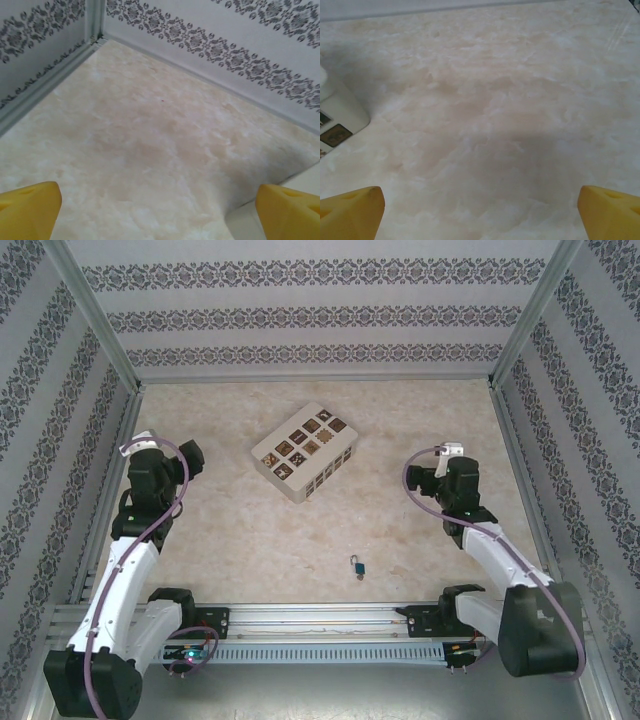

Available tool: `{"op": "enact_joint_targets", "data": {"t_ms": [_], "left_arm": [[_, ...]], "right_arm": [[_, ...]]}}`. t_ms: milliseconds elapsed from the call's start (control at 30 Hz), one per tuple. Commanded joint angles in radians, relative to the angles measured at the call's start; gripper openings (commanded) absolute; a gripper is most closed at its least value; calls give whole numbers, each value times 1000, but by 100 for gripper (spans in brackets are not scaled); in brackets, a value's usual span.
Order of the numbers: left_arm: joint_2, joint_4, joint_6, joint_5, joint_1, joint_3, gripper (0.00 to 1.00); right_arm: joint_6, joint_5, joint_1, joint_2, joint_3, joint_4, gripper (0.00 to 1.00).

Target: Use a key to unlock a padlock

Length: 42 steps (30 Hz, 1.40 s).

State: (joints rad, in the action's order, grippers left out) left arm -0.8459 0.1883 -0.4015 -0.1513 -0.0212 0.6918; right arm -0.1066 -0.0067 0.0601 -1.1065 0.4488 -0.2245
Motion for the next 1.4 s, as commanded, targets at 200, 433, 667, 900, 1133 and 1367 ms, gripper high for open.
{"op": "enact_joint_targets", "data": {"t_ms": [200, 433, 667, 900, 1133, 1367], "left_arm": [[14, -41, 172, -27, -26, -60, 99], [21, -152, 171, -46, -29, -149, 99], [22, -178, 179, -53, -34, -176, 99], [29, -153, 188, -38, -37, -177, 99], [38, -143, 199, -13, -39, -189, 99], [31, -172, 212, 2, -42, -211, 99]], "right_arm": [[53, 5, -17, -194, -94, -488, 98], [137, -43, -19, -272, -99, -653, 98], [140, -63, -23, -342, -163, -784, 99], [129, -67, -29, -433, -166, -890, 98], [93, -69, -59, -429, -112, -786, 98], [63, -52, -75, -428, -70, -722, 98]]}}
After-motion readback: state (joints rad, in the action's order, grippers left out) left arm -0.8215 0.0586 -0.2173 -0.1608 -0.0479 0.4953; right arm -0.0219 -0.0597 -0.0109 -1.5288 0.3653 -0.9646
